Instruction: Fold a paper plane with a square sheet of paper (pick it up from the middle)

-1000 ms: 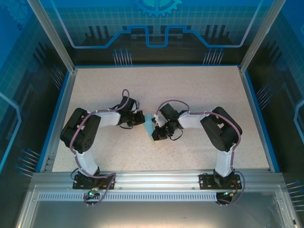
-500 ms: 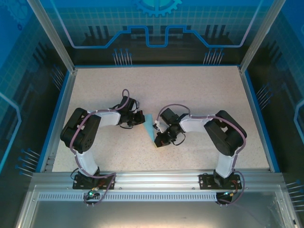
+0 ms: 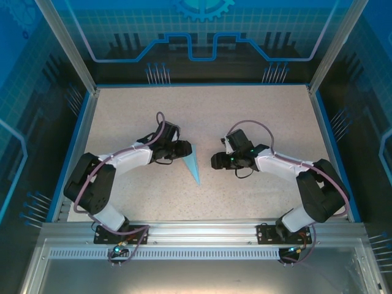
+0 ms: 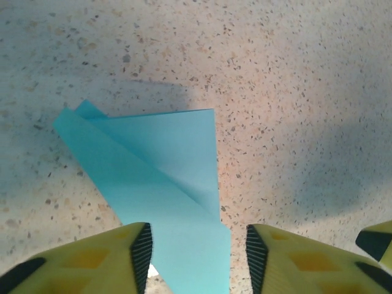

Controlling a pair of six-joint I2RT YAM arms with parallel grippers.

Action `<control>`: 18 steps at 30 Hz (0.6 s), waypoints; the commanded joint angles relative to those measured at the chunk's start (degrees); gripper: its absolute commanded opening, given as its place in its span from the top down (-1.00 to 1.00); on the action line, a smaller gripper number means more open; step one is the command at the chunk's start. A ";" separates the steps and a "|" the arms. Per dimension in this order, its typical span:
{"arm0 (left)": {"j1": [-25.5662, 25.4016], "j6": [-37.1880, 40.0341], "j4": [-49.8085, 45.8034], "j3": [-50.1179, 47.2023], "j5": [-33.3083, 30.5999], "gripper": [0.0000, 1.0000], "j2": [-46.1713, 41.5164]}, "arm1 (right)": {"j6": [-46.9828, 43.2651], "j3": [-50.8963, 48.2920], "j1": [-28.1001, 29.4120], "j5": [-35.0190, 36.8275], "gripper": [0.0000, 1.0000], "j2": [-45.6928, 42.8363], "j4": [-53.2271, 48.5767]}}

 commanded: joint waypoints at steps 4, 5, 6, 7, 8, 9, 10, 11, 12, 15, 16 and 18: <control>-5.09 -7.33 -8.67 2.18 -9.94 -0.20 -1.36 | 2.96 -1.63 -4.19 5.70 -0.41 -0.24 1.20; -5.81 -8.16 -9.09 2.51 -10.17 -0.22 -0.85 | 2.95 -1.65 -4.36 5.70 -0.43 0.01 1.45; -6.55 -9.10 -9.94 3.28 -10.85 -0.23 -0.20 | 2.87 -1.73 -4.45 5.76 -0.46 0.20 1.63; -7.22 -9.81 -10.84 4.03 -11.67 -0.24 0.60 | 2.83 -1.88 -4.33 5.78 -0.49 0.46 1.82; -7.80 -10.35 -11.94 5.11 -12.53 -0.24 1.45 | 2.70 -1.92 -4.39 5.87 -0.52 0.56 1.97; -8.51 -10.77 -13.10 6.33 -13.76 -0.24 2.44 | 2.50 -2.08 -4.37 5.87 -0.56 0.65 2.17; -9.15 -11.03 -14.40 7.60 -15.03 -0.25 3.54 | 2.27 -2.26 -4.39 6.02 -0.59 0.69 2.25; -9.71 -11.22 -15.69 9.09 -16.40 -0.25 4.56 | 2.07 -2.28 -4.34 6.24 -0.63 0.74 2.10; -10.38 -11.32 -17.40 10.55 -17.92 -0.25 5.71 | 1.84 -2.36 -4.42 6.54 -0.68 0.73 2.01; -11.88 -11.41 -21.13 14.62 -21.33 -0.24 8.82 | 1.46 -2.68 -4.38 7.01 -0.77 0.48 2.13; -12.22 -11.41 -22.62 16.03 -22.33 -0.21 9.95 | 1.31 -2.87 -4.44 7.09 -0.80 0.35 2.22; -12.87 -11.48 -24.94 17.96 -24.22 -0.19 11.74 | 1.11 -2.86 -4.41 7.18 -0.82 0.38 2.20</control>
